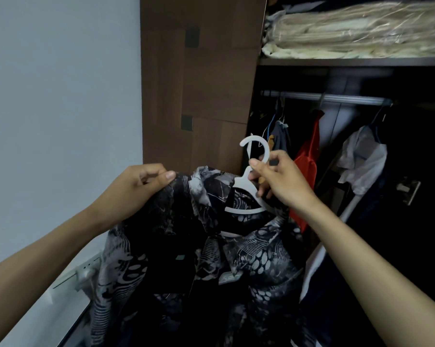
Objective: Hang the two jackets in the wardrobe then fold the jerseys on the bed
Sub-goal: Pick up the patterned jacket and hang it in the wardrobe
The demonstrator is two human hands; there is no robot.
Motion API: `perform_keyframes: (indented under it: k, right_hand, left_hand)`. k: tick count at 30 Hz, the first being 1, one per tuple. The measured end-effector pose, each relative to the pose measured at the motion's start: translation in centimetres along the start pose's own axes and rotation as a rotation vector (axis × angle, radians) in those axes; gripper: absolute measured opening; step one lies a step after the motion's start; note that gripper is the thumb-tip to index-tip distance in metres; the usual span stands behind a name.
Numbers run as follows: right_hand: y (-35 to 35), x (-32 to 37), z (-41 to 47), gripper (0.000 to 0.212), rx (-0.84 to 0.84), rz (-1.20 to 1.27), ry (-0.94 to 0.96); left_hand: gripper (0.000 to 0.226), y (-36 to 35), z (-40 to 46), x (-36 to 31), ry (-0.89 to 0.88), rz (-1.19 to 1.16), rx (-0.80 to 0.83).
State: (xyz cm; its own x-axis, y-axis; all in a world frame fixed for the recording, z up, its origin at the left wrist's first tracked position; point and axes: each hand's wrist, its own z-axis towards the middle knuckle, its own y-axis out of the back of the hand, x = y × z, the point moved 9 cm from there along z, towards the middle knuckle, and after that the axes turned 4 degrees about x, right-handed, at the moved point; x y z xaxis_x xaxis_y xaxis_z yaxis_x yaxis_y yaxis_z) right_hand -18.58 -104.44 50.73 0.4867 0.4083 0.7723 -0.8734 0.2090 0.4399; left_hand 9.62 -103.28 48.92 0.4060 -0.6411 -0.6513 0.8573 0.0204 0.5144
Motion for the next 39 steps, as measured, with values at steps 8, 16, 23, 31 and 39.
perform_keyframes:
  k: [8,16,23,31,39]
  right_hand:
    - [3.9,1.5,0.8,0.014,-0.09,0.256,0.069]
    - [-2.3,4.9,0.7,0.007,0.162,0.188,0.187]
    - [-3.2,5.2,-0.1,0.016,0.239,0.061,0.203]
    - [-1.1,4.5,0.0,0.012,0.191,0.116,0.163]
    - [0.0,4.7,0.1,0.02,0.119,0.145,0.143]
  left_hand:
    - [0.023,8.1,-0.9,3.1,0.07,0.249,-0.325]
    - [0.025,-1.7,0.5,0.3,0.041,0.228,0.121]
    - [0.021,-5.5,1.4,2.5,0.461,-0.472,0.205]
    - [0.036,-5.0,3.8,-2.0,0.144,-0.478,0.095]
    - [0.018,-4.6,2.5,-10.0,-0.492,0.278,-0.131]
